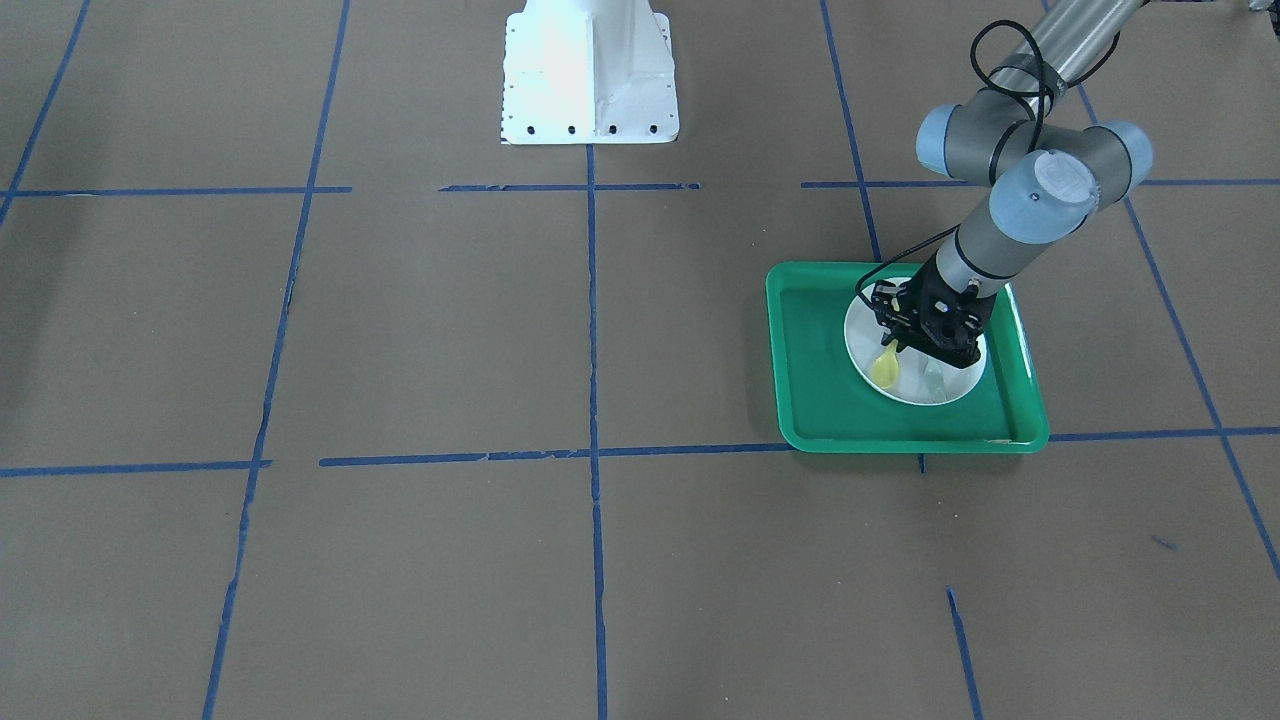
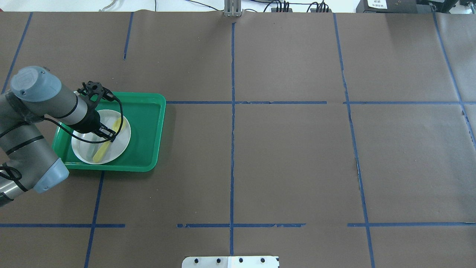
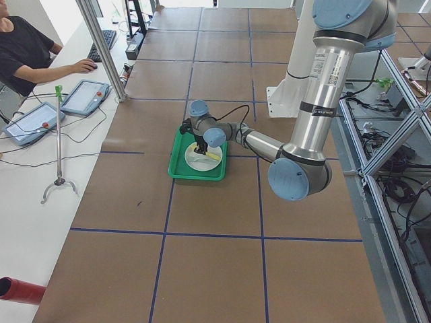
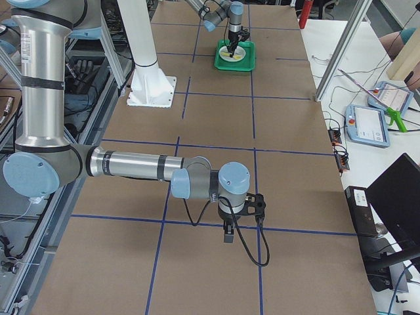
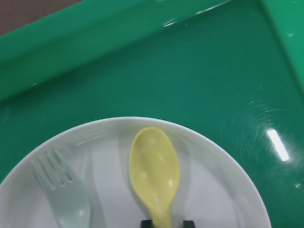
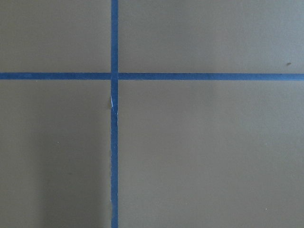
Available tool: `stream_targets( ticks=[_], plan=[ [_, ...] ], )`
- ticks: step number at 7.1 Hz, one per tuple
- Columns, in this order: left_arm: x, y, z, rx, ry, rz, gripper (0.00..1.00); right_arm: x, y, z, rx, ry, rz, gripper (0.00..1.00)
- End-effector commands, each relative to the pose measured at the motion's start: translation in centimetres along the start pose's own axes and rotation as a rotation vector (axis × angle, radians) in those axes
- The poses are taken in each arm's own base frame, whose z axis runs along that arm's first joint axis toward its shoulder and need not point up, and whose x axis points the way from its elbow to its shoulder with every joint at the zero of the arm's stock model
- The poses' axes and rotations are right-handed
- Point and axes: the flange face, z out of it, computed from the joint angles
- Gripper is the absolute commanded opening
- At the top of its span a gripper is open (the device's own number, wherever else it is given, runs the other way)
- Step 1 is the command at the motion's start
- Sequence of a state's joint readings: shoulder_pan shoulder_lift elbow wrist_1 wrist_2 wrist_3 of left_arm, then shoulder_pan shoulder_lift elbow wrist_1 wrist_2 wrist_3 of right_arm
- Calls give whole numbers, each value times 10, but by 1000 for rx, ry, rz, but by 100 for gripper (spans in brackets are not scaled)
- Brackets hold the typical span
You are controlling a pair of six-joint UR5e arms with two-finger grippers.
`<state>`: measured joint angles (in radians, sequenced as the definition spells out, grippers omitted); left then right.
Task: Place spoon
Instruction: 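Lower the left gripper and close it on the yellow spoon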
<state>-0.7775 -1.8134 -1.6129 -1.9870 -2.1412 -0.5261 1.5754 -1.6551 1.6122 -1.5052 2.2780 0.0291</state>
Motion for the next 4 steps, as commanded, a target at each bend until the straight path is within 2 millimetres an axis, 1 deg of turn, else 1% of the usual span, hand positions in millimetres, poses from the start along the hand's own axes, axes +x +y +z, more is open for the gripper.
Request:
stream_targets(
  ticks=[1,2,3,4],
  plan=[
    [1,0,-4,6,1,0,0,0,0,0,0,0,0,100],
    [5,-3,-15,25,8,7,0,0,0,0,0,0,0,100],
    [17,-6,-32,51,25,-7,0,0,0,0,0,0,0,100],
    [27,-11,-40,66,42,-153,0,0,0,0,-1,0,1,100]
  ],
)
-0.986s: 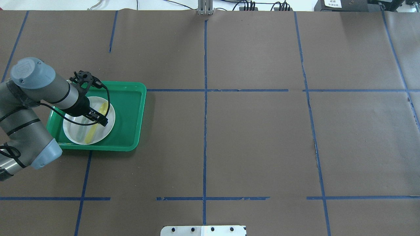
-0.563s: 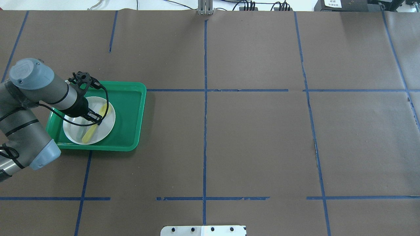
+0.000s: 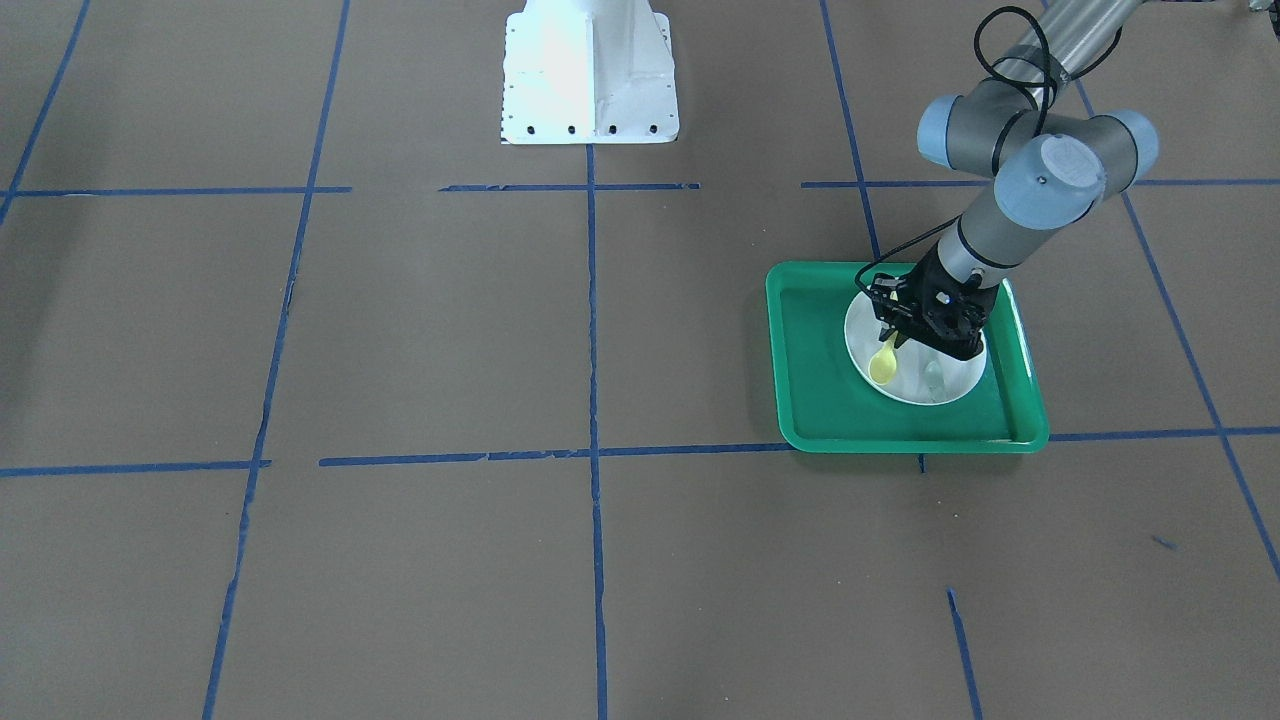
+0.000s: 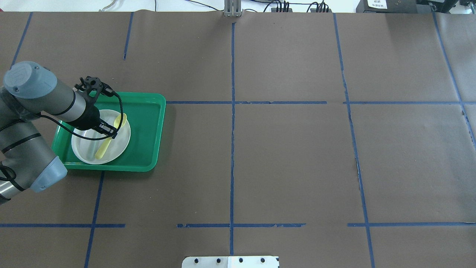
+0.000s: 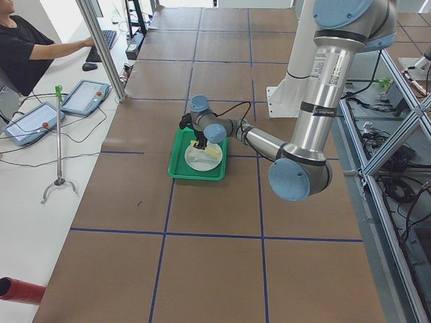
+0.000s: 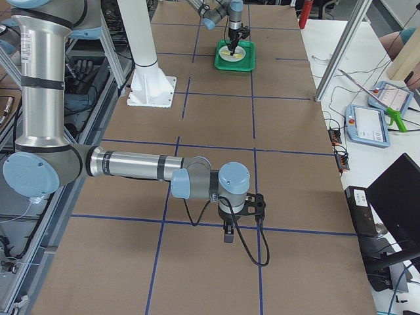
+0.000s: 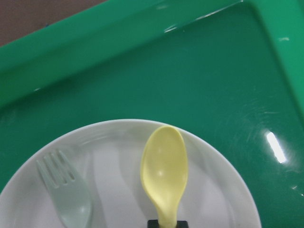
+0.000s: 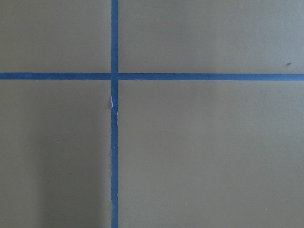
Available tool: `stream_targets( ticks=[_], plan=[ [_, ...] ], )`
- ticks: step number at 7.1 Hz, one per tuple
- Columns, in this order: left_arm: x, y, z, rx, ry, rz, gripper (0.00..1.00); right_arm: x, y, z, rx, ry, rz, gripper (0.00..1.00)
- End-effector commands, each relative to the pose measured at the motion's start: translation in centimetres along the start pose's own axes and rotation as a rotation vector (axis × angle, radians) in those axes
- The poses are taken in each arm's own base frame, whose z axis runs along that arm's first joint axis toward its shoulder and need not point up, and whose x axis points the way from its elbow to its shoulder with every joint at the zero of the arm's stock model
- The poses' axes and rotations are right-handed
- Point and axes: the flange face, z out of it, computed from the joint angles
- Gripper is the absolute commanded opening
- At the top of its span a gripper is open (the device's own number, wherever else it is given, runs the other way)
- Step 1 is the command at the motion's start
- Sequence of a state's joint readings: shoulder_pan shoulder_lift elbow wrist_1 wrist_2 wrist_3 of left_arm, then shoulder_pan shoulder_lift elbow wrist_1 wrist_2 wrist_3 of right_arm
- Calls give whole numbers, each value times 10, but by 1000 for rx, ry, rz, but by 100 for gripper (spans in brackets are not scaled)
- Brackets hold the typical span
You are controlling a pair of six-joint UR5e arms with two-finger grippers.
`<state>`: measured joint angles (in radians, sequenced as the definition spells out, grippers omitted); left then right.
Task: Place spoon
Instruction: 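Lift the spoon and carry it off the plate onto the tray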
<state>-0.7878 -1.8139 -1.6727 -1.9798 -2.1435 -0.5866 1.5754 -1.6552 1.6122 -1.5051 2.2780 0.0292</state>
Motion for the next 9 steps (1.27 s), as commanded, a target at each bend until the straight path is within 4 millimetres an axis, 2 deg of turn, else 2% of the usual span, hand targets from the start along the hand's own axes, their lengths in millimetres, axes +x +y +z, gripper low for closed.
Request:
stream_targets(
  ticks=[1,2,3,4,5,6,8,9],
  plan=[
    [20,-10,-8,20,24,-223,0,0,0,0,0,0,0,100],
    [30,-19,-11,29,36,-300,0,0,0,0,0,0,0,100],
    [47,-23,-6,17,51,-419,0,0,0,0,0,2,0,100],
    [52,-23,-1,9,52,-432,0,0,0,0,-1,0,1,100],
    [62,-26,15,-13,51,-429,0,0,0,0,0,0,0,100],
    [62,-36,27,-22,40,-427,0,0,0,0,0,0,0,100],
    [61,-35,29,-23,38,-422,0,0,0,0,0,0,0,100],
    [61,-35,29,-23,37,-420,4,0,0,0,-1,0,1,100]
  ],
)
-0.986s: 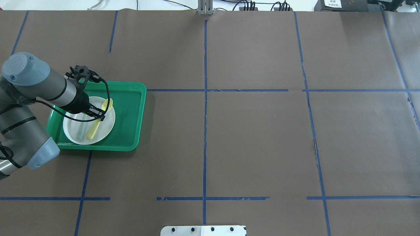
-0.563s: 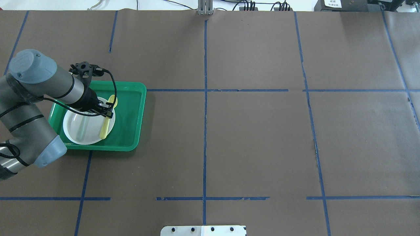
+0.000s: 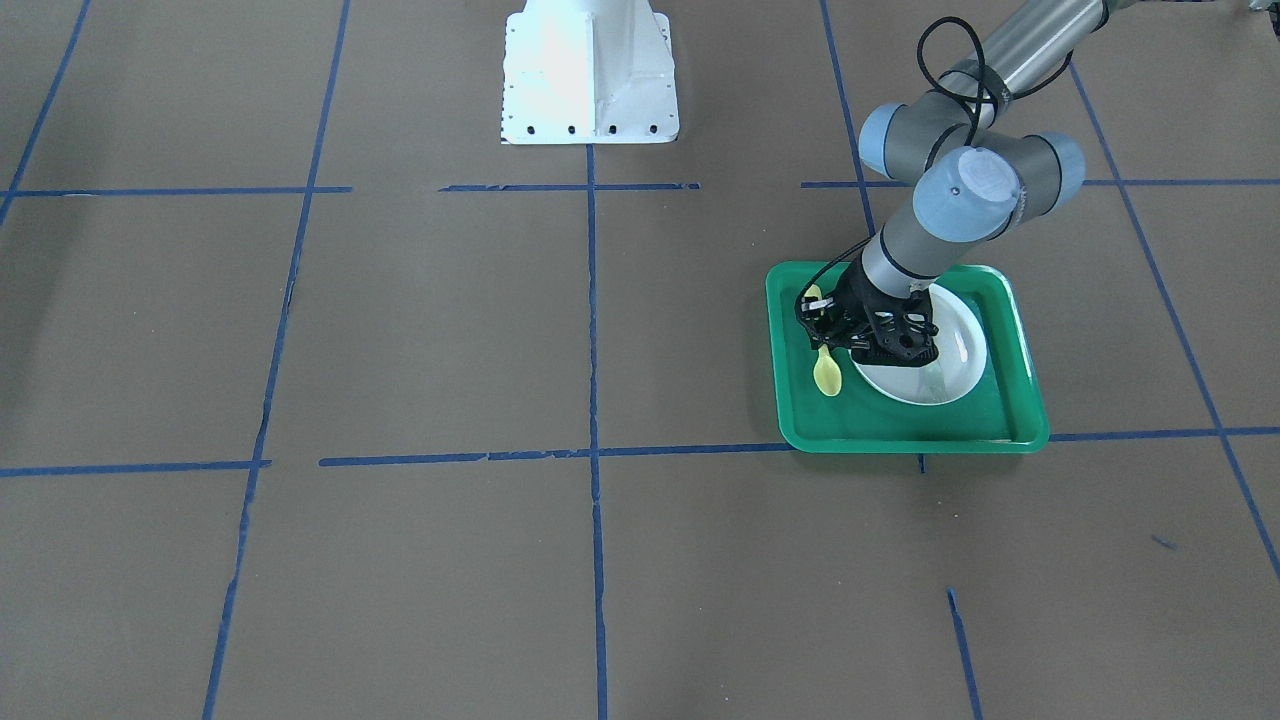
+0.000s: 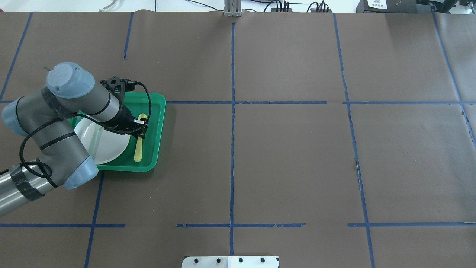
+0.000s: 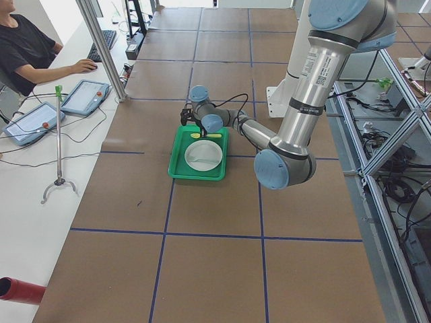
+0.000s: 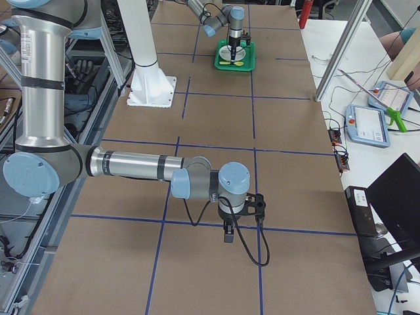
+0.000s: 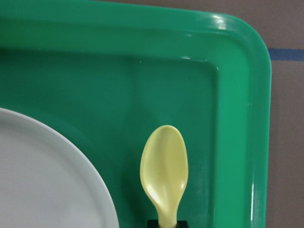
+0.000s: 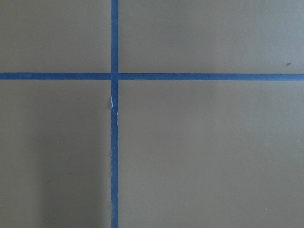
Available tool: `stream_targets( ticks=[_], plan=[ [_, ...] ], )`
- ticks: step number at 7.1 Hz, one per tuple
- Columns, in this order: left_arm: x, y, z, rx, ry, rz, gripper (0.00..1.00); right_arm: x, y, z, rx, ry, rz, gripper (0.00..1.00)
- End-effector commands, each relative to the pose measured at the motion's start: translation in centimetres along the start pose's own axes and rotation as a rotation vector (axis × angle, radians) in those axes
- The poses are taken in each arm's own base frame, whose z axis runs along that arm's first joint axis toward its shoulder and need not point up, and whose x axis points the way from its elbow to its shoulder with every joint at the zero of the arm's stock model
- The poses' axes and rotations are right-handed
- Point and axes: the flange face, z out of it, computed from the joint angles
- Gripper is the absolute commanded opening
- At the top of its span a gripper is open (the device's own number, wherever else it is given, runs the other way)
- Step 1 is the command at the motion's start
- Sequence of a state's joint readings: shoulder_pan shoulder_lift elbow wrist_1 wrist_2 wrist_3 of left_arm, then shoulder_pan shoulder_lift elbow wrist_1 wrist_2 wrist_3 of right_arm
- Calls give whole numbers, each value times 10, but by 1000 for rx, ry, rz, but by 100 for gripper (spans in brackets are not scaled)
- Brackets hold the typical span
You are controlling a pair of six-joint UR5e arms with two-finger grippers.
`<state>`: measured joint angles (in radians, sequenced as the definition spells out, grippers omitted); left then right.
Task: Place spoon
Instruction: 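Open the left gripper to release the spoon and raise it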
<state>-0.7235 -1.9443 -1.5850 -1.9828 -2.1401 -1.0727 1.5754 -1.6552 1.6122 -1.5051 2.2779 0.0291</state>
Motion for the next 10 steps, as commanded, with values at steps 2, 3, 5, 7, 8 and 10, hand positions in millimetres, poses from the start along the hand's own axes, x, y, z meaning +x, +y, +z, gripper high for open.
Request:
stream_targets(
  ticks=[2,3,5,7,8,10],
  plan=[
    [-3,-1,5,-4,-6,0,34,0,0,0,-1,0,1,100],
    [-2,-2,2,4,-3,3,57,0,0,0,-1,0,1,100],
    [-7,-19,-21,82,-12,11,75,0,0,0,-1,0,1,100],
    [-40,-54,-94,163,-30,33,75,0,0,0,0,0,0,100],
    [-72,-76,-139,181,-81,63,74,0,0,0,-1,0,1,100],
    [-186,-97,-219,133,-104,107,75,0,0,0,0,1,0,100]
  ],
)
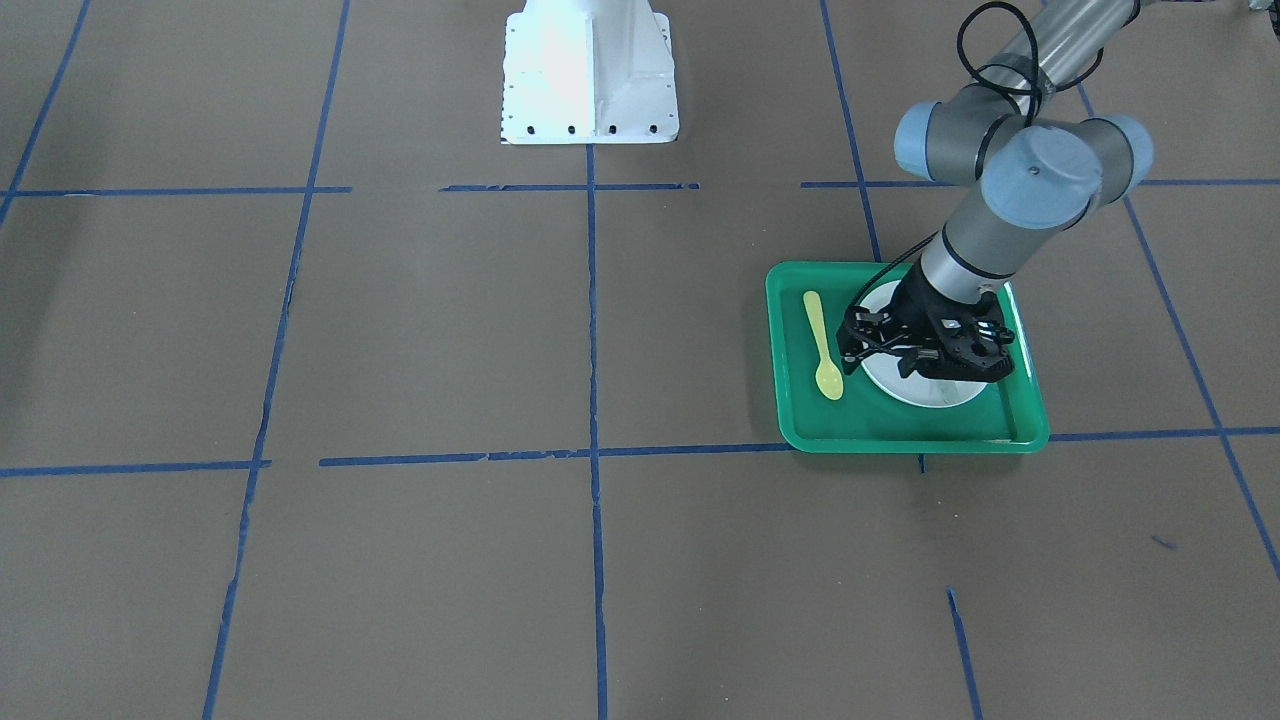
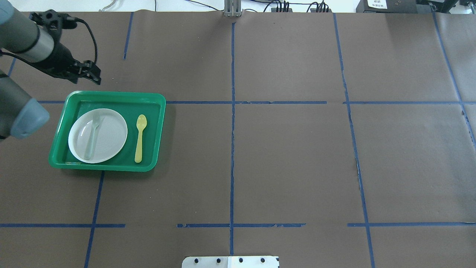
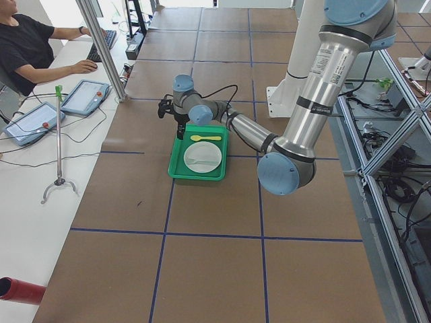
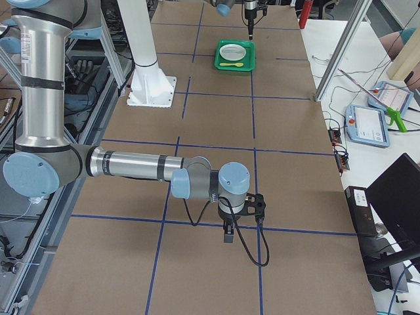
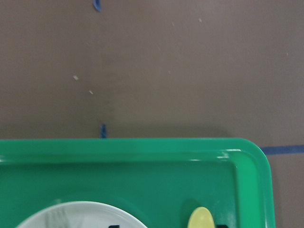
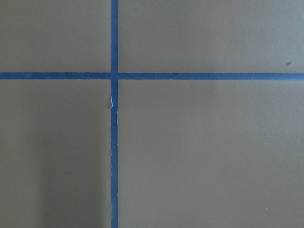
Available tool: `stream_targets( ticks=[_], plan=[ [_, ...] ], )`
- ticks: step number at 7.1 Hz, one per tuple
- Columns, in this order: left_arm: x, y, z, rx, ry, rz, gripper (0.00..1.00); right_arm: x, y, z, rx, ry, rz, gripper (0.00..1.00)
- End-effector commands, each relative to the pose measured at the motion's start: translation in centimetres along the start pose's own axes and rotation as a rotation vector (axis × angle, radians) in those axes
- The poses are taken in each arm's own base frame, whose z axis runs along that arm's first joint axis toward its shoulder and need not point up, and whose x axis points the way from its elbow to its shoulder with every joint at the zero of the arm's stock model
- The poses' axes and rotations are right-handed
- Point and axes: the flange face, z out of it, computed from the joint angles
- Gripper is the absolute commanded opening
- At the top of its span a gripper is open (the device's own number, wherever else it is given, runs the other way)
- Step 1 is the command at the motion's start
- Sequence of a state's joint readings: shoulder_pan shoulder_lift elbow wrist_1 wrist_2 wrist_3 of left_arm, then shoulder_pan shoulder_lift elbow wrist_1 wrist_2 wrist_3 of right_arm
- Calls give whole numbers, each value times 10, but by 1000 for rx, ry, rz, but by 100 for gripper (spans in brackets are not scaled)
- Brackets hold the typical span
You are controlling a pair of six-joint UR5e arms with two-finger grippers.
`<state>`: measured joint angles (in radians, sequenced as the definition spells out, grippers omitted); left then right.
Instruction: Place spoon
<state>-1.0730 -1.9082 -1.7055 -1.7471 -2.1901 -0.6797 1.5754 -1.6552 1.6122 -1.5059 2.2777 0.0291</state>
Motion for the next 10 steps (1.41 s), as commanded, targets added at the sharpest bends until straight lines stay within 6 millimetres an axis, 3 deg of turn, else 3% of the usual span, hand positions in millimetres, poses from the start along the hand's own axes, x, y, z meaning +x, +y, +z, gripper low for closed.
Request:
stream_targets(
  ticks=[1,2,4,5,6,7,9,10],
  plan=[
    [-151,6,-57,-27,-11,11,77,0,0,0,1,1,-1,100],
    [-230,23,-80,-11,-42,24,80,0,0,0,1,0,-1,100],
    [-350,48,-106,-74,-97,11,84,0,0,0,1,0,-1,100],
    [-381,58,-113,-84,-99,28,90,0,0,0,0,0,0,100],
    [-384,79,-113,-91,-100,16,100,0,0,0,1,0,-1,100],
    [-390,120,-105,-103,-84,11,100,-1,-1,-1,2,0,-2,100],
    [-405,148,-91,-89,-97,25,100,0,0,0,0,0,0,100],
    [-410,149,-88,-51,-102,65,100,0,0,0,1,0,-1,100]
  ],
)
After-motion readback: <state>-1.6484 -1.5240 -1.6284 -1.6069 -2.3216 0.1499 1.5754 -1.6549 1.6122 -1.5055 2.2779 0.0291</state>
